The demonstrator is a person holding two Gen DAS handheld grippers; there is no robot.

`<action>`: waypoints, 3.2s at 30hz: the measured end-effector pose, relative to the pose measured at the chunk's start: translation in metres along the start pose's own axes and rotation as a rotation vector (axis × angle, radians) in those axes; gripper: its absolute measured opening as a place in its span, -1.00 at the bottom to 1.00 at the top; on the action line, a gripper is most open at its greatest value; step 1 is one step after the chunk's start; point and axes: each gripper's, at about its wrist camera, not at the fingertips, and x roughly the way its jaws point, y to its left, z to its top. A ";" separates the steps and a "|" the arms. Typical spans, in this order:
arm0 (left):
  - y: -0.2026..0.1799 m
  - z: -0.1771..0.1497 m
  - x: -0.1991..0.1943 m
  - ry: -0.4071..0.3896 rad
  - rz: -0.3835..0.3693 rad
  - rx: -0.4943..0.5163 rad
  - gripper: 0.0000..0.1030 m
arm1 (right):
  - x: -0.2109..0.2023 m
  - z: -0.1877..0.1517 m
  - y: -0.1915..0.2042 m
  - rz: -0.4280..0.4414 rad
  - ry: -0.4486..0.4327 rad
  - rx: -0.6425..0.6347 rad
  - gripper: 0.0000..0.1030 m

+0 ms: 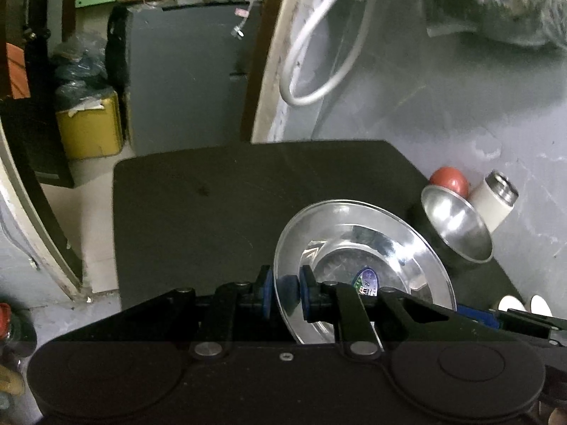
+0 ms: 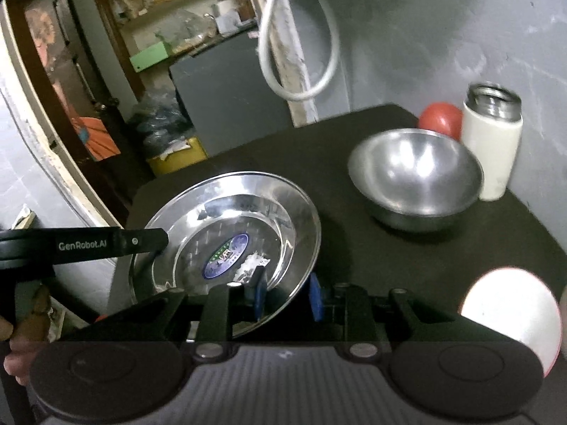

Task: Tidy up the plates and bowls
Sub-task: 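Close both tools on the stickered plate rim, then lift the stickered plate with both tools and lower it onto the large plate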

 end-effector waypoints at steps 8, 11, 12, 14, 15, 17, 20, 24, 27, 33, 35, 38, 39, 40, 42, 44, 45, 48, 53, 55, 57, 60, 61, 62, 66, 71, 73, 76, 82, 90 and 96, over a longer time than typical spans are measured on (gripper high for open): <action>-0.009 -0.008 -0.039 -0.031 -0.008 0.006 -0.67 | -0.038 -0.004 0.003 0.028 -0.028 -0.028 -0.44; -0.017 -0.020 -0.048 -0.017 -0.022 -0.004 -0.67 | -0.052 -0.011 -0.005 0.033 -0.014 -0.025 -0.44; -0.021 -0.025 -0.051 -0.011 -0.025 -0.006 -0.67 | -0.056 -0.014 -0.006 0.032 -0.010 -0.025 -0.44; -0.027 -0.036 -0.057 -0.002 -0.030 -0.007 -0.67 | -0.067 -0.022 -0.011 0.026 0.000 -0.025 -0.44; -0.030 -0.041 -0.059 0.005 -0.032 -0.007 -0.67 | -0.072 -0.026 -0.013 0.023 0.006 -0.023 -0.44; -0.035 -0.051 -0.065 0.016 -0.039 -0.008 -0.67 | -0.080 -0.033 -0.016 0.021 0.014 -0.019 -0.44; -0.041 -0.064 -0.074 0.029 -0.043 -0.002 -0.66 | -0.091 -0.041 -0.020 0.021 0.023 -0.017 -0.44; -0.046 -0.075 -0.084 0.047 -0.041 -0.001 -0.66 | -0.103 -0.052 -0.022 0.025 0.034 -0.019 -0.44; -0.047 -0.081 -0.092 0.056 -0.032 -0.003 -0.65 | -0.110 -0.058 -0.021 0.034 0.038 -0.025 -0.44; -0.046 -0.089 -0.105 0.066 -0.012 -0.001 -0.63 | -0.120 -0.064 -0.017 0.057 0.038 -0.049 -0.44; -0.046 -0.090 -0.109 0.067 -0.003 0.003 -0.63 | -0.122 -0.067 -0.015 0.069 0.039 -0.051 -0.44; -0.047 -0.094 -0.114 0.071 0.012 0.010 -0.63 | -0.125 -0.071 -0.015 0.084 0.042 -0.050 -0.44; -0.048 -0.095 -0.116 0.075 0.017 0.013 -0.62 | -0.126 -0.073 -0.015 0.089 0.045 -0.049 -0.44; -0.048 -0.096 -0.116 0.079 0.022 0.016 -0.62 | -0.126 -0.074 -0.015 0.092 0.046 -0.050 -0.44; -0.049 -0.099 -0.116 0.090 0.030 0.024 -0.61 | -0.128 -0.078 -0.015 0.098 0.054 -0.051 -0.44; -0.051 -0.103 -0.116 0.098 0.037 0.032 -0.61 | -0.128 -0.081 -0.015 0.098 0.066 -0.051 -0.43; -0.052 -0.104 -0.116 0.101 0.040 0.039 -0.61 | -0.128 -0.082 -0.015 0.098 0.073 -0.051 -0.42; -0.055 -0.108 -0.115 0.108 0.049 0.054 -0.61 | -0.128 -0.086 -0.017 0.097 0.090 -0.051 -0.41; -0.059 -0.114 -0.113 0.119 0.053 0.057 -0.60 | -0.129 -0.090 -0.019 0.095 0.106 -0.052 -0.40; -0.059 -0.115 -0.113 0.123 0.053 0.058 -0.60 | -0.129 -0.090 -0.020 0.095 0.111 -0.052 -0.40; -0.060 -0.116 -0.113 0.125 0.054 0.060 -0.60 | -0.129 -0.090 -0.021 0.095 0.115 -0.052 -0.40; -0.061 -0.118 -0.112 0.128 0.058 0.065 -0.59 | -0.129 -0.090 -0.021 0.094 0.120 -0.054 -0.40; -0.061 -0.119 -0.112 0.130 0.059 0.066 -0.59 | -0.129 -0.090 -0.021 0.094 0.123 -0.055 -0.39; -0.062 -0.119 -0.111 0.131 0.059 0.065 -0.59 | -0.128 -0.090 -0.021 0.096 0.126 -0.056 -0.37; -0.061 -0.121 -0.109 0.140 0.064 0.063 -0.59 | -0.126 -0.091 -0.020 0.098 0.142 -0.059 -0.37; -0.061 -0.122 -0.105 0.147 0.067 0.064 -0.59 | -0.124 -0.092 -0.019 0.097 0.150 -0.061 -0.37; -0.062 -0.120 -0.103 0.148 0.069 0.067 -0.58 | -0.124 -0.092 -0.019 0.096 0.151 -0.061 -0.37; -0.063 -0.121 -0.102 0.147 0.070 0.070 -0.58 | -0.123 -0.091 -0.019 0.095 0.152 -0.060 -0.37; -0.064 -0.123 -0.099 0.149 0.075 0.080 -0.57 | -0.122 -0.091 -0.018 0.094 0.153 -0.060 -0.37; -0.062 -0.123 -0.096 0.158 0.086 0.077 -0.57 | -0.118 -0.093 -0.015 0.090 0.159 -0.070 -0.37; -0.062 -0.122 -0.091 0.169 0.089 0.081 -0.56 | -0.115 -0.093 -0.011 0.068 0.163 -0.106 -0.36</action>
